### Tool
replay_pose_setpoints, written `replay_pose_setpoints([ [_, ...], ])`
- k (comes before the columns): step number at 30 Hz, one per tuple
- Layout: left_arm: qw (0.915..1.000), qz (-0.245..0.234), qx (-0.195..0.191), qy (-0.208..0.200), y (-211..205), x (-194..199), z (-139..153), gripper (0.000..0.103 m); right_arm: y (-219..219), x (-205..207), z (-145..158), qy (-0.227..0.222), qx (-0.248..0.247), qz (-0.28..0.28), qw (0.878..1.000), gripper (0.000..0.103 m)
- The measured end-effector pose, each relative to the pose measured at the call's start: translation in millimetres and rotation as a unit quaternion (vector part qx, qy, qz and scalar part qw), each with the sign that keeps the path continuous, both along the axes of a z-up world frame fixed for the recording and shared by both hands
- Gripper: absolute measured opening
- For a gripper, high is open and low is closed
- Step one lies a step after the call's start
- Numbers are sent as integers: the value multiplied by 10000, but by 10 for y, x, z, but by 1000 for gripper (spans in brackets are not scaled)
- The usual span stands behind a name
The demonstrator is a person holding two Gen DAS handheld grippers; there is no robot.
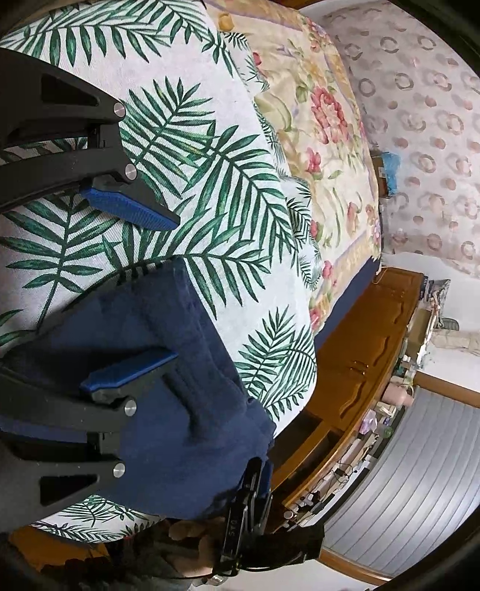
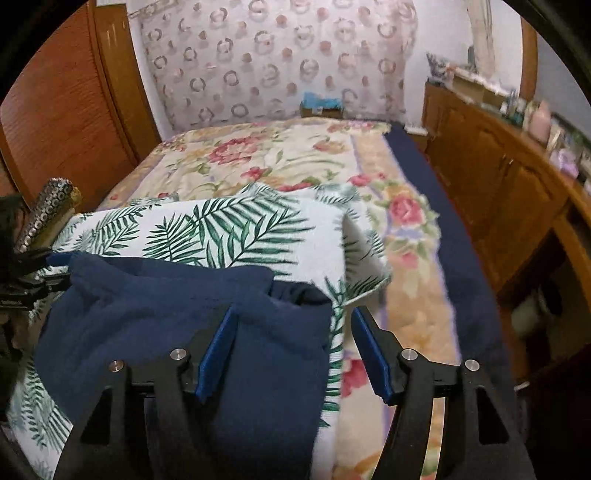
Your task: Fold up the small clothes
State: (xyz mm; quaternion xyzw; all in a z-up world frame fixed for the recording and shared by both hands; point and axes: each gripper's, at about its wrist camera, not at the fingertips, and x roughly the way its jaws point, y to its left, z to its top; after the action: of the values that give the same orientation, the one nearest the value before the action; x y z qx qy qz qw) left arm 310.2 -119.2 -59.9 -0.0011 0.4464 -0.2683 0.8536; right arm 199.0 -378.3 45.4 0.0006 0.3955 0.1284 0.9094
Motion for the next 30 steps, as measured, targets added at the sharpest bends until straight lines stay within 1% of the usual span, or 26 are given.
replay_pose_setpoints([
  [3, 10000, -16, -27, 28, 9, 16, -17, 67, -82, 72, 2, 65, 191, 115, 9997, 66],
  [6, 10000, -32, -2, 3, -1, 10, -21, 68, -90, 95, -23, 109, 238, 225, 9994, 66],
  [10, 10000, -35, 11, -18, 2, 8, -34, 68, -98, 96, -59, 129, 258, 352, 9990, 62],
  [11, 10000, -39, 22, -18, -1, 8, -35, 68, -109, 93, -59, 134, 295, 376, 9988, 60],
  [12, 10000, -46, 8, -16, 6, 8, -36, 68, -125, 101, -66, 133, 328, 378, 9987, 53],
  [14, 10000, -74, -43, -2, 4, 7, -35, 68, -122, 82, -76, 133, 443, 454, 9979, 43],
  [16, 9999, -107, -107, 9, 10, 7, -41, 68, -72, 64, -97, 92, 339, 476, 9983, 42],
  [17, 9999, -109, -109, 7, 3, -2, -35, 67, -62, 59, -98, 89, 310, 491, 9983, 39],
  [18, 9998, -143, -140, 15, 2, -5, -34, 62, -62, 59, -100, 105, 340, 523, 9980, 36],
  [19, 9997, -178, -177, 35, -2, -7, -34, 58, -62, 61, -104, 114, 371, 547, 9978, 35],
  [20, 9995, -221, -228, 70, -8, -9, -32, 53, -48, 48, -102, 99, 350, 532, 9979, 31],
  [21, 9995, -232, -225, 65, -15, -18, -31, 51, -34, 37, -102, 79, 332, 529, 9980, 27],
  [22, 9995, -246, -207, 53, -22, -23, -30, 48, -19, 12, -94, 38, 300, 561, 9980, 25],
  [23, 9995, -258, -188, 44, -30, -32, -28, 41, 2, -5, -91, 2, 246, 579, 9980, 23],
  [24, 9994, -265, -212, 42, -16, -35, -23, 27, 22, -18, -87, -25, 212, 587, 9980, 21],
  [25, 9992, -289, -270, 89, -6, -40, -20, 19, 22, -29, -76, -59, 200, 582, 9981, 20],
  [26, 9986, -332, -372, 154, 9, -45, -10, 15, 26, -52, -57, -121, 196, 565, 9981, 19],
  [29, 9985, -371, -397, -41, 11, -129, 75, 12, 43, -160, 26, -369, 209, 547, 9976, 17],
  [30, 9982, -370, -460, -143, 18, -178, 139, 12, 41, -200, 61, -463, 229, 543, 9972, 17],
])
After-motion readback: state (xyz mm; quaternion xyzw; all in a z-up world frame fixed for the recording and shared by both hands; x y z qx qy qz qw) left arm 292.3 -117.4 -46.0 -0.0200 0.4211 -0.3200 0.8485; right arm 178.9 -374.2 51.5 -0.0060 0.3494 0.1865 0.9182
